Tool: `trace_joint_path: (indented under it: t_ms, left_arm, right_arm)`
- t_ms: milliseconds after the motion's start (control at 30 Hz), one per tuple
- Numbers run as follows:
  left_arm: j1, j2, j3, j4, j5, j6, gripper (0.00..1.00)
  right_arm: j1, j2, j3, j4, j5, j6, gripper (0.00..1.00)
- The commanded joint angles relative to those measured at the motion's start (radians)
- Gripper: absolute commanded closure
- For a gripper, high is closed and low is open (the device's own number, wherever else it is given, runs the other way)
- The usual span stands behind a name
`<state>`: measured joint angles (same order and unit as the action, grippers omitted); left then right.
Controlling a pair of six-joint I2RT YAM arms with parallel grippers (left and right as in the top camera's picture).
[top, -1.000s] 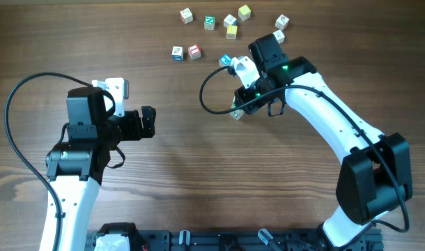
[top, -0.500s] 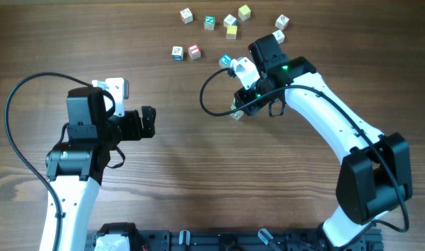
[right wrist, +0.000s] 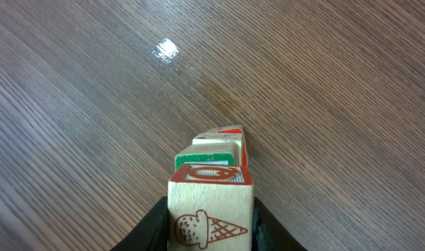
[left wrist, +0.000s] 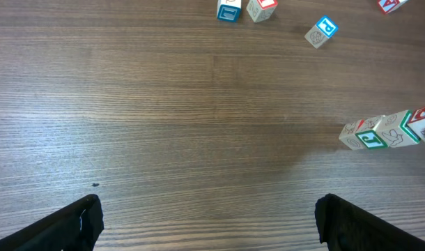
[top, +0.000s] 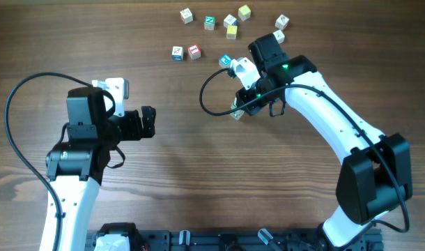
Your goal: Form a tower
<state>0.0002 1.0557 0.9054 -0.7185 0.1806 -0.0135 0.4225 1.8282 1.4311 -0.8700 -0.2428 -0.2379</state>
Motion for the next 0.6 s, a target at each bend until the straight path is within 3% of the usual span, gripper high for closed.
trace_joint_path:
  t_ms: [0, 567]
  left_arm:
    - [0.0, -0.001, -0.005, 0.0, -0.006, 0.005, 0.0]
    - [0.0, -0.001, -0.005, 0.0, -0.006, 0.005, 0.0]
  right_arm:
    - [0.007, -0.014, 0.024, -0.004, -0.017, -0.025, 0.71]
    - [0.026, -0.014, 0.024, 0.014, 0.041, -0.023, 0.7]
